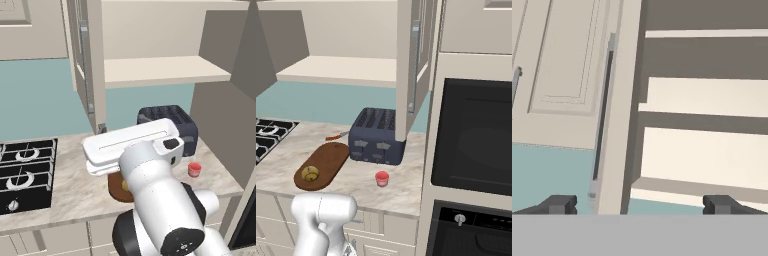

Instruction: Pick the bread, place it on the cutting board, pick the jam, place it on the counter, and close the cabinet.

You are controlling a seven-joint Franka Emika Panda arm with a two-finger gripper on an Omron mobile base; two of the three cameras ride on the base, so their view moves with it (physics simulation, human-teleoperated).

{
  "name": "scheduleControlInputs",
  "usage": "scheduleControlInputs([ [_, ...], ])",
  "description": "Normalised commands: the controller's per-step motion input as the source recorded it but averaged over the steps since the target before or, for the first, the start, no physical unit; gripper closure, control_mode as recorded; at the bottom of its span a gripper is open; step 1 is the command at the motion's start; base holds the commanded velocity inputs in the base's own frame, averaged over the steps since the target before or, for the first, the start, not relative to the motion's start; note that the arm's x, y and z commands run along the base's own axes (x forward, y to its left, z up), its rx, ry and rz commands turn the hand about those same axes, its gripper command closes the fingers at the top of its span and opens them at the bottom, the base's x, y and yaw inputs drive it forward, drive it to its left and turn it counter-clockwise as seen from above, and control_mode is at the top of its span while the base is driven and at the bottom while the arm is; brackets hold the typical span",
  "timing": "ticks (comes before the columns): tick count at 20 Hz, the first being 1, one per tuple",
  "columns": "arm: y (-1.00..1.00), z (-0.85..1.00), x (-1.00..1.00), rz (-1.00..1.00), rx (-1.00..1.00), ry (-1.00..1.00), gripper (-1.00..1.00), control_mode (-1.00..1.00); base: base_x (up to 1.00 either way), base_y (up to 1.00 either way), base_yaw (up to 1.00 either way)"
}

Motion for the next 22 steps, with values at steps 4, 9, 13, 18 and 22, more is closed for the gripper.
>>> scheduleControlInputs([
  [4, 0.13, 0.0, 0.02, 0.0, 0.0, -0.01, -1.0, -1.0, 0.0, 0.0, 0.0],
  [9, 0.14, -0.01, 0.05, 0.0, 0.0, -0.01, -1.0, -1.0, 0.0, 0.0, 0.0],
  [13, 0.09, -0.01, 0.06, 0.0, 0.0, -0.03, -1.0, -1.0, 0.0, 0.0, 0.0],
  [18, 0.08, -0.01, 0.07, 0.0, 0.0, -0.03, -1.0, -1.0, 0.0, 0.0, 0.0],
  [22, 0.1, -0.03, 0.09, 0.0, 0.0, -0.02, -1.0, -1.0, 0.0, 0.0, 0.0],
])
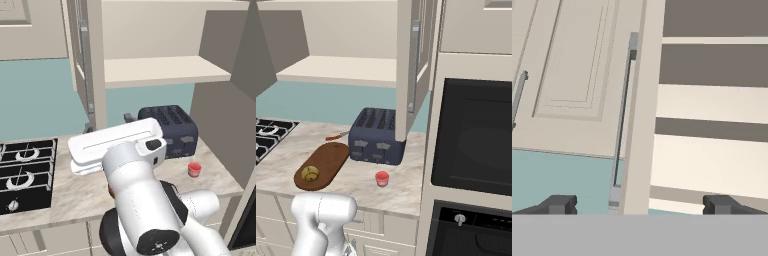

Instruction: Pick the bread, place it on the cutting board, pick the jam, place it on the counter, and close the cabinet.

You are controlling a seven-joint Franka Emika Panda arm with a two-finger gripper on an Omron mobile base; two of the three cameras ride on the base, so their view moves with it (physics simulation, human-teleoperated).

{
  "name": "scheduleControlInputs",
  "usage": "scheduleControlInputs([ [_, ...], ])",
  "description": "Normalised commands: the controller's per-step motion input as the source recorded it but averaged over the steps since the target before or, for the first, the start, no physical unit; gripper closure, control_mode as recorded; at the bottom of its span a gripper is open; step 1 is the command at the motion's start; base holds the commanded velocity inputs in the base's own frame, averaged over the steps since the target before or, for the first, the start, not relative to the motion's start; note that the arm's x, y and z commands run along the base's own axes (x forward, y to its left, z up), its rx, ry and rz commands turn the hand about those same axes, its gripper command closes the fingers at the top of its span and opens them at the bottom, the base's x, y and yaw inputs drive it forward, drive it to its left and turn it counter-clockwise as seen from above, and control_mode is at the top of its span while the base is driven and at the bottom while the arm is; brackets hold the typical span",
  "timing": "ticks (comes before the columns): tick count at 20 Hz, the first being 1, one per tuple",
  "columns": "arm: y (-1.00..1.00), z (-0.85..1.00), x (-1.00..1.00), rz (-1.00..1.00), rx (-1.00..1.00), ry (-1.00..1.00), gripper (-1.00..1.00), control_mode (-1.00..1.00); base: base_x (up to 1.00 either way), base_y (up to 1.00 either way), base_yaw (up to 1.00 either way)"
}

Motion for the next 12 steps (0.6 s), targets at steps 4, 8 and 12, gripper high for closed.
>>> scheduleControlInputs([
  [4, 0.05, -0.03, 0.09, 0.0, 0.0, -0.01, -1.0, -1.0, 0.0, 0.0, 0.0],
  [8, 0.04, -0.04, 0.12, 0.0, 0.0, -0.02, -1.0, -1.0, 0.0, 0.0, 0.0],
  [12, 0.06, -0.04, 0.18, 0.0, 0.0, -0.02, -1.0, -1.0, 0.0, 0.0, 0.0],
])
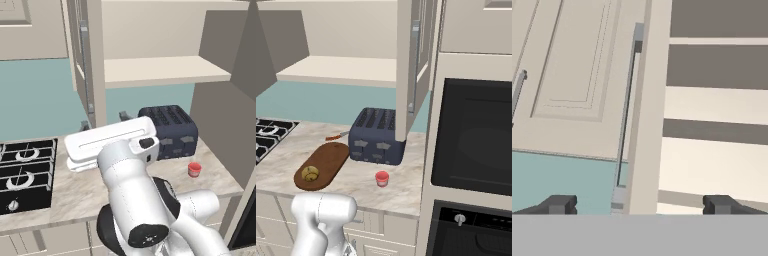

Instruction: Pick the bread, place it on the cutting board, pick the jam, place it on the counter, and close the cabinet.

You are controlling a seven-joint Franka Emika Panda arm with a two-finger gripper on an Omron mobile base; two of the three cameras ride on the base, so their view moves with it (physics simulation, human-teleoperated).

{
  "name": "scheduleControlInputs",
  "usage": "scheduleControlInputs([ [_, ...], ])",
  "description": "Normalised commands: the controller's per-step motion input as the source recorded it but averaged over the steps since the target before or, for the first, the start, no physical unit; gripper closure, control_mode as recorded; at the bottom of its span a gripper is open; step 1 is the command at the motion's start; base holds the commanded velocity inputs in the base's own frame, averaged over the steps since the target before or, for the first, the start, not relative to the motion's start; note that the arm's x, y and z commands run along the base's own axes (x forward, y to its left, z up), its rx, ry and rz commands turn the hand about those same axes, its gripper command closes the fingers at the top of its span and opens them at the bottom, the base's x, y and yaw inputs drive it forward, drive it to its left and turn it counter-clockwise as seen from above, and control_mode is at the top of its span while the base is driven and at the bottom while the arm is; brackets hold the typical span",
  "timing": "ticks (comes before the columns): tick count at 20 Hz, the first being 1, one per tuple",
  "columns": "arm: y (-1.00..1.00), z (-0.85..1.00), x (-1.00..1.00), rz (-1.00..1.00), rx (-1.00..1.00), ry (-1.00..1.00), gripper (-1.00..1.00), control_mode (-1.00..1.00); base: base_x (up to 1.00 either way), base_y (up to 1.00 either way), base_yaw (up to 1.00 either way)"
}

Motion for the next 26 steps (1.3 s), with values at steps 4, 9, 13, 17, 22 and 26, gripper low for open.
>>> scheduleControlInputs([
  [4, 0.06, -0.04, 0.21, 0.0, 0.0, -0.02, -1.0, -1.0, 0.0, 0.0, 0.0],
  [9, 0.06, 0.0, 0.19, 0.0, 0.0, -0.02, -1.0, -1.0, 0.0, 0.0, 0.0],
  [13, 0.05, 0.0, 0.16, 0.0, 0.0, -0.03, -1.0, -1.0, 0.0, 0.0, 0.0],
  [17, 0.04, 0.0, 0.19, 0.0, 0.0, -0.03, -1.0, -1.0, 0.0, 0.0, 0.0],
  [22, 0.0, 0.0, 0.17, 0.0, 0.0, -0.05, -1.0, -1.0, 0.0, 0.0, 0.0],
  [26, 0.0, 0.0, 0.14, 0.0, 0.0, -0.06, -1.0, -1.0, 0.0, 0.0, 0.0],
])
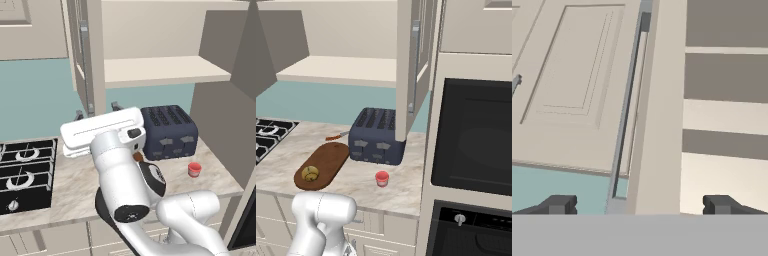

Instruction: Pick the bread, place it on the cutting board, pick the jam, place it on the counter, and close the cabinet.

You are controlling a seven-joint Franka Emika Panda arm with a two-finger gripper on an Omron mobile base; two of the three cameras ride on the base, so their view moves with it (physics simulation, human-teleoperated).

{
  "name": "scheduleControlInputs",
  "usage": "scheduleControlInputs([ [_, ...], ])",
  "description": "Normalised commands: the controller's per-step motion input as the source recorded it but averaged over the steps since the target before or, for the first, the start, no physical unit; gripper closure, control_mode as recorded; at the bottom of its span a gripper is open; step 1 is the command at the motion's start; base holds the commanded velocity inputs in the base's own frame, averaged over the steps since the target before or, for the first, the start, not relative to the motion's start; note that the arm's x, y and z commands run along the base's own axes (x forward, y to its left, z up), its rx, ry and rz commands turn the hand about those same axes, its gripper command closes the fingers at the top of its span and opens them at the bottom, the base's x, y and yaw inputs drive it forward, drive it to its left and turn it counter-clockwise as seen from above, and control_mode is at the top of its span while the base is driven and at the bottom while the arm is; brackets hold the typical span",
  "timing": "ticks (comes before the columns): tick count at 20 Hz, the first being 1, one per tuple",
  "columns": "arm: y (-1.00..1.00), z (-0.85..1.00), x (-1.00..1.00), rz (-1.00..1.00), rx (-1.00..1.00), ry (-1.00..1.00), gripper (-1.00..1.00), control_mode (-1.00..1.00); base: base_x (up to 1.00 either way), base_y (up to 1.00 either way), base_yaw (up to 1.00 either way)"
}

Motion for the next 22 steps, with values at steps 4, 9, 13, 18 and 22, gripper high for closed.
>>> scheduleControlInputs([
  [4, 0.0, 0.0, 0.13, 0.0, 0.0, -0.05, -1.0, -1.0, 0.0, 0.0, 0.0],
  [9, 0.0, 0.0, 0.11, 0.0, 0.0, -0.05, -1.0, -1.0, 0.0, 0.0, 0.0],
  [13, -0.1, 0.0, 0.04, -0.01, 0.0, -0.04, -1.0, -1.0, 0.0, 0.0, 0.0],
  [18, -0.25, 0.0, 0.0, -0.03, 0.01, -0.04, -1.0, -1.0, 0.0, 0.0, 0.0],
  [22, -0.4, 0.0, 0.0, -0.06, 0.03, -0.03, -1.0, -1.0, 0.0, 0.0, 0.0],
])
